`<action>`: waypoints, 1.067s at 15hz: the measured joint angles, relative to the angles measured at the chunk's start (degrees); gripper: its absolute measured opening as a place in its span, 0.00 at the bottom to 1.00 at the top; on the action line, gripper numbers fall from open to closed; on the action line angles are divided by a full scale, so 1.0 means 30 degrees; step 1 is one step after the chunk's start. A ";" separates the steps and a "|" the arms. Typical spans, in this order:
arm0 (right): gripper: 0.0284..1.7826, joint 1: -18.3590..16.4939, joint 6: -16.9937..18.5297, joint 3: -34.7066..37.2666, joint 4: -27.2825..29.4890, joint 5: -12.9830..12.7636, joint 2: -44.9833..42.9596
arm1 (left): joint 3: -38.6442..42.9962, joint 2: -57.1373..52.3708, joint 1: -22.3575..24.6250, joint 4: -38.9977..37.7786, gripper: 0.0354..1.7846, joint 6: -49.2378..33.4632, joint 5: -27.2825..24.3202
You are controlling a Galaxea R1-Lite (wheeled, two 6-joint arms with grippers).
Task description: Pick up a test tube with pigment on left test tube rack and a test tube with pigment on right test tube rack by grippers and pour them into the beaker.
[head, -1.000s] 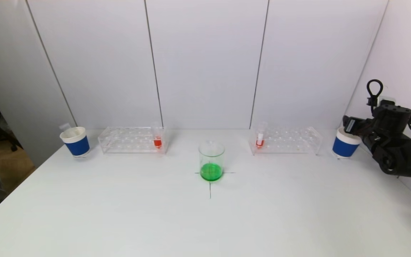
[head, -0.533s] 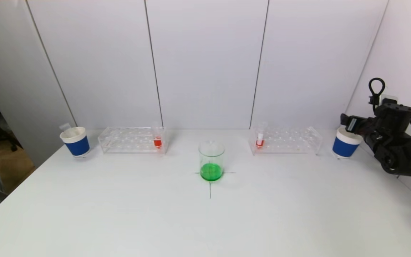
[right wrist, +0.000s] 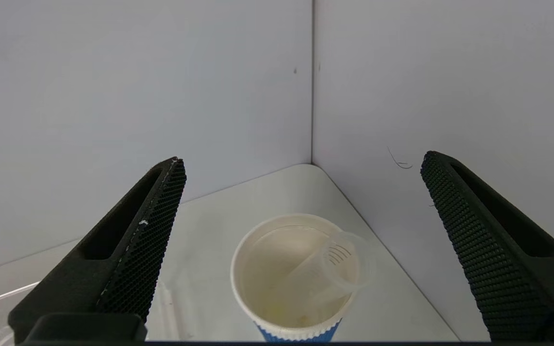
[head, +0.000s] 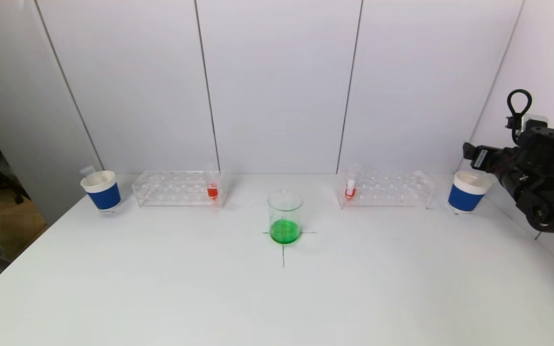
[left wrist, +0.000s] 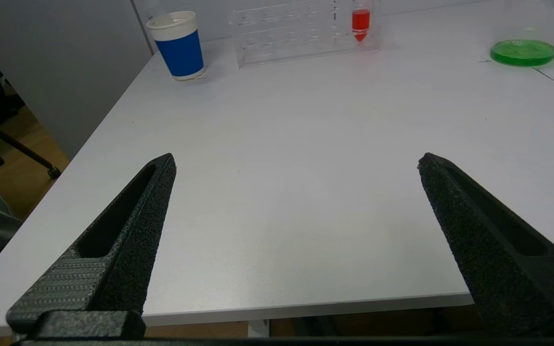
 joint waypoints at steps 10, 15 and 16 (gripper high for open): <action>1.00 0.2885 -0.1223 0.7644 0.1524 0.0065 -1.1374 | 0.0000 0.0000 0.0000 0.0008 0.99 0.0000 0.0000; 1.00 0.3633 -0.2219 1.1337 0.4917 -0.0114 -1.9298 | 0.0000 0.0000 -0.0008 0.0008 0.99 0.0000 0.0004; 1.00 0.3673 -0.2438 1.1882 0.5961 -0.0102 -2.1122 | 0.0000 0.0000 -0.0016 0.0000 0.99 0.0000 0.0004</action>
